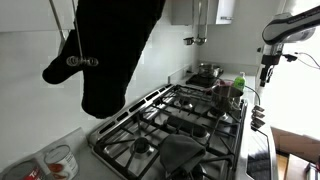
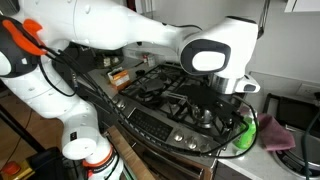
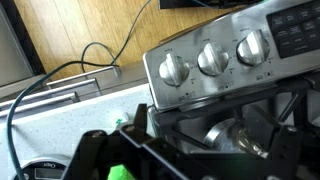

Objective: Put the white lid on the green bottle.

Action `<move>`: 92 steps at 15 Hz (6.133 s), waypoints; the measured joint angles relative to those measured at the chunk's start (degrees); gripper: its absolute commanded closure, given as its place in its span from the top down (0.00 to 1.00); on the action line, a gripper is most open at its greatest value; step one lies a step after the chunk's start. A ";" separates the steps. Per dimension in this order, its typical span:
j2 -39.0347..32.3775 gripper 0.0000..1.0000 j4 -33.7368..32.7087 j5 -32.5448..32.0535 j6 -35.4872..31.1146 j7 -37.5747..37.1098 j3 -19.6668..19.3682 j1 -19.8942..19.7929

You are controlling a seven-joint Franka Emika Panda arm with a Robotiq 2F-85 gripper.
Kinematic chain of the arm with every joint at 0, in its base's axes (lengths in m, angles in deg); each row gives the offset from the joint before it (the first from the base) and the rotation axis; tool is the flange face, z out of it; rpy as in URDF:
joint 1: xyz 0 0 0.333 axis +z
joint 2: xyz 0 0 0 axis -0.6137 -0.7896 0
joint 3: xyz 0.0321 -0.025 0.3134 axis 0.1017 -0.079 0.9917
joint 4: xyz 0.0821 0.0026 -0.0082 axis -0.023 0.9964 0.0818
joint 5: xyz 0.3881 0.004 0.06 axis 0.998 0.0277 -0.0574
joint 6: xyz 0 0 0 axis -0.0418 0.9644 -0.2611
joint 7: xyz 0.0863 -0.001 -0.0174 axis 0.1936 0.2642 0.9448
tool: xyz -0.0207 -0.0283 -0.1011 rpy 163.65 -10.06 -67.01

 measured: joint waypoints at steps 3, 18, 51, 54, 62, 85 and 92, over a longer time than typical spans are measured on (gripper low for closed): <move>-0.63 1.00 0.45 0.13 -1.84 2.98 -0.95 -1.62; -7.76 1.00 2.79 18.34 -12.49 28.71 -6.51 -7.45; -23.40 0.72 2.17 57.54 -25.94 61.19 2.08 -16.01; -24.30 0.88 1.89 59.82 -25.99 62.76 2.44 -16.06; -25.71 0.23 1.73 64.62 -26.10 66.31 2.63 -16.14; -26.25 0.99 0.39 63.25 -26.28 63.88 2.83 -17.35; -27.91 1.00 -1.28 64.53 -26.28 63.97 5.04 -17.25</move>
